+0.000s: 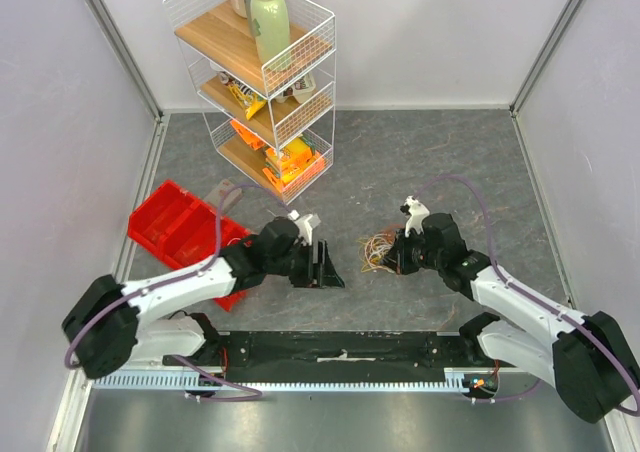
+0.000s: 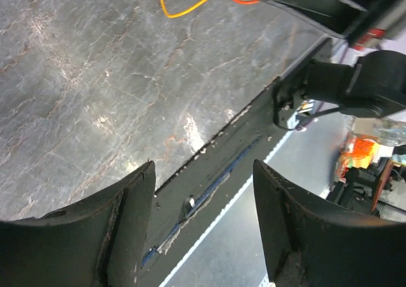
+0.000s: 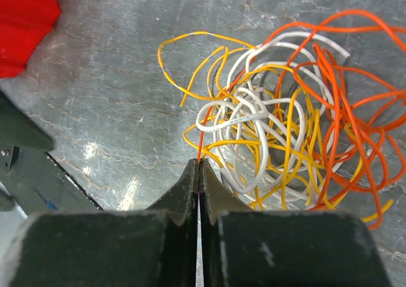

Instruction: Untangle the cables

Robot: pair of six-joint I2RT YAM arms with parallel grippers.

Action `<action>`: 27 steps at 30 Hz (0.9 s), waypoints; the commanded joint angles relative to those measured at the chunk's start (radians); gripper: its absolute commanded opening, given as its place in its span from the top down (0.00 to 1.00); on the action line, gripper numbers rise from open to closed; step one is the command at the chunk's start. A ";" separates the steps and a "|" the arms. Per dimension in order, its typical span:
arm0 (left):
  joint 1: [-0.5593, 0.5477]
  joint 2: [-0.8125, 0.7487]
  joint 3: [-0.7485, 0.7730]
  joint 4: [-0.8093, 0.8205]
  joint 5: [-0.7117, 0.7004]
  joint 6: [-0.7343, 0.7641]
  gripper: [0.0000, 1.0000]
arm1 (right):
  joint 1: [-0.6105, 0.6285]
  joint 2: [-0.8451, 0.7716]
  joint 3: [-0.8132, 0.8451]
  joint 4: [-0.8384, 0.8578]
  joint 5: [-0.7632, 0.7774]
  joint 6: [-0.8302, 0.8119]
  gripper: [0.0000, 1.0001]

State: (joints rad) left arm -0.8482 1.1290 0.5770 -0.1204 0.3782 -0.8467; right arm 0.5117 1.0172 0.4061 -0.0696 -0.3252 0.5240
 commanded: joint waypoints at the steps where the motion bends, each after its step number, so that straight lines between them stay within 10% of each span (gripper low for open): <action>1: -0.038 0.127 0.096 0.084 -0.053 0.020 0.31 | 0.004 -0.045 0.004 0.047 -0.061 0.021 1.00; 6: -0.035 0.212 0.187 0.093 -0.134 0.021 0.16 | 0.004 -0.052 0.002 0.034 -0.081 0.056 1.00; 16: 0.021 0.482 0.385 -0.009 -0.196 -0.242 0.19 | 0.004 -0.112 -0.059 0.022 -0.034 0.108 0.83; 27: 0.031 0.595 0.391 0.094 -0.210 -0.292 0.42 | 0.004 -0.152 -0.066 -0.035 -0.005 0.106 0.80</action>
State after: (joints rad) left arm -0.8230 1.7054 0.9417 -0.0921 0.1841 -1.0912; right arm 0.5133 0.8810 0.3405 -0.0914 -0.3389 0.6262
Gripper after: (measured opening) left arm 0.575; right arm 0.198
